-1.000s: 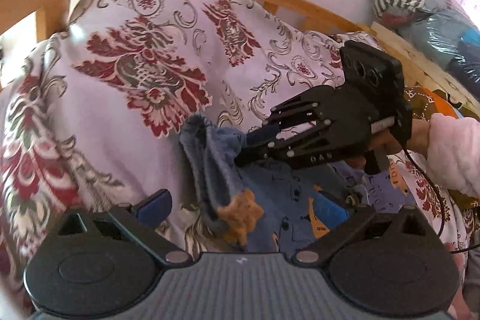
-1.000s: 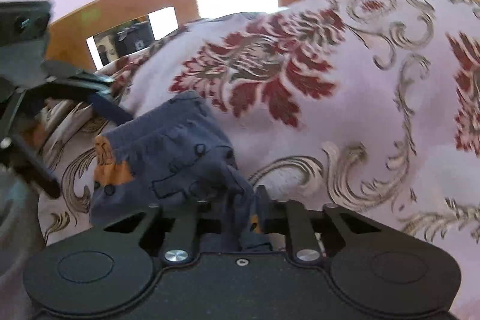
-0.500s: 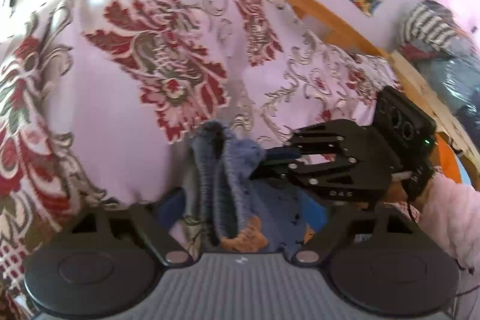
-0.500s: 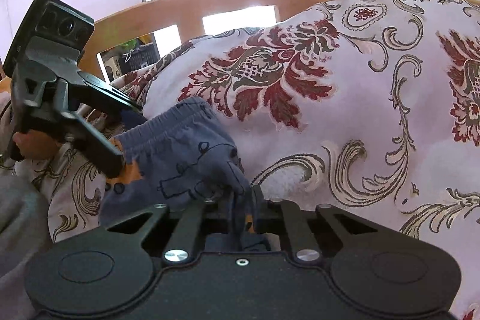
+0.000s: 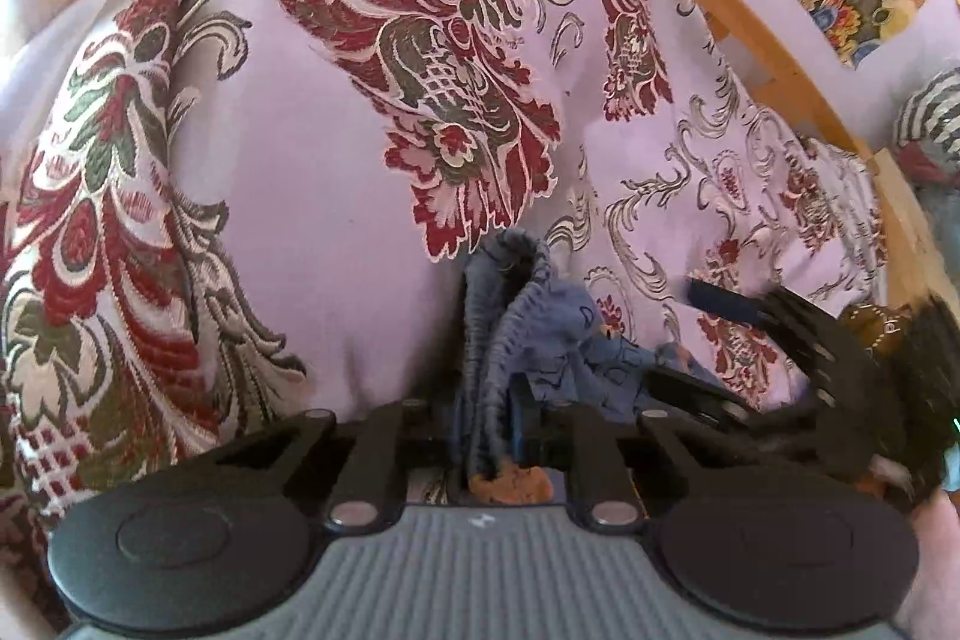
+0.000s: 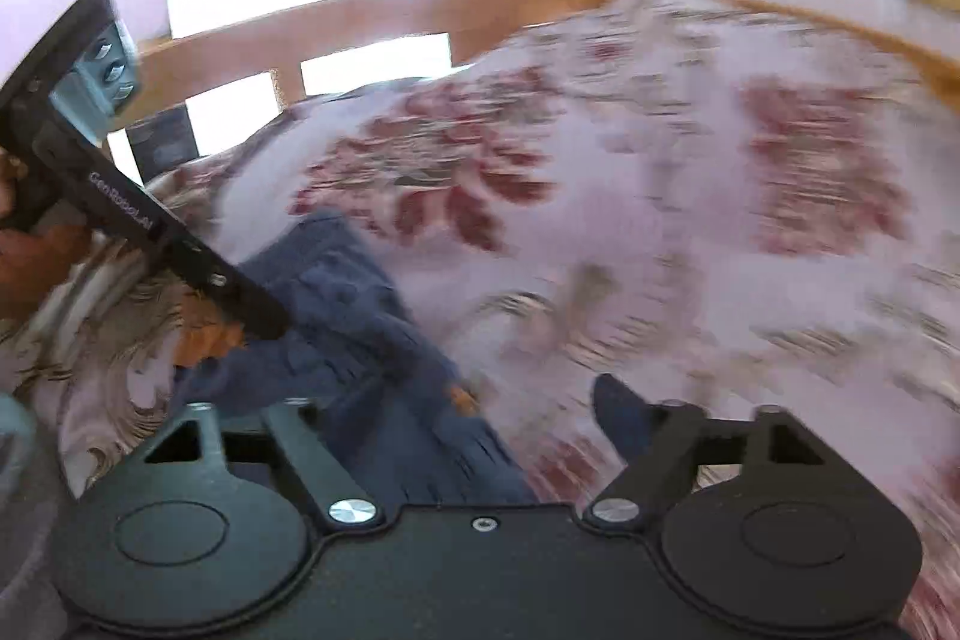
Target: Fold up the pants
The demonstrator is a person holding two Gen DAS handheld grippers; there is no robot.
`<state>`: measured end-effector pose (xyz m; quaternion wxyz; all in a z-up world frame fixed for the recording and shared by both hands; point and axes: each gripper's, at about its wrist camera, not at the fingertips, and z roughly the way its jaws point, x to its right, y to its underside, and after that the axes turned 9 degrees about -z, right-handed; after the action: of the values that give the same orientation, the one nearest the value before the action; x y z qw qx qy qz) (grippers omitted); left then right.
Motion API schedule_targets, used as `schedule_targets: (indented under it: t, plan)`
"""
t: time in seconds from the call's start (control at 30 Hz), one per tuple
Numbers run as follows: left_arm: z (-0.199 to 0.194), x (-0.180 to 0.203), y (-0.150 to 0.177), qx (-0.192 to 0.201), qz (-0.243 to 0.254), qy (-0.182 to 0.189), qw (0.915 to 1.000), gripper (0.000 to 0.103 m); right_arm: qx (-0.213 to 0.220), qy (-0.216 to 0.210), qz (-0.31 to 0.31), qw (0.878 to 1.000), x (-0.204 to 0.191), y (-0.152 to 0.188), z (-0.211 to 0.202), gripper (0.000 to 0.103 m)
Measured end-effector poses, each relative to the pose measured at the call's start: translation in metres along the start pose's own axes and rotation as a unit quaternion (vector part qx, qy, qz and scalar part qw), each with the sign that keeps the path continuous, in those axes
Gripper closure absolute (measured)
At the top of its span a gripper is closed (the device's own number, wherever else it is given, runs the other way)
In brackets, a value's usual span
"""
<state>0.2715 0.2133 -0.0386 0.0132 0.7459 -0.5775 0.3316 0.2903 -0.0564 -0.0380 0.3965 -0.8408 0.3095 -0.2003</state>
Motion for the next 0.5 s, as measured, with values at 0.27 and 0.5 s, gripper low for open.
schedule_targets:
  t: [0.27,0.5]
  plan:
    - [-0.008,0.008,0.001,0.003,0.0,-0.02,0.9998,0.087,-0.08,0.232,0.006,0.969,-0.078,0.089,-0.068,0.003]
    - [-0.033,0.032,0.007,0.014,0.013,-0.037,0.9991,0.087,-0.08,0.256,0.003,0.963,-0.084,0.105,-0.039,0.001]
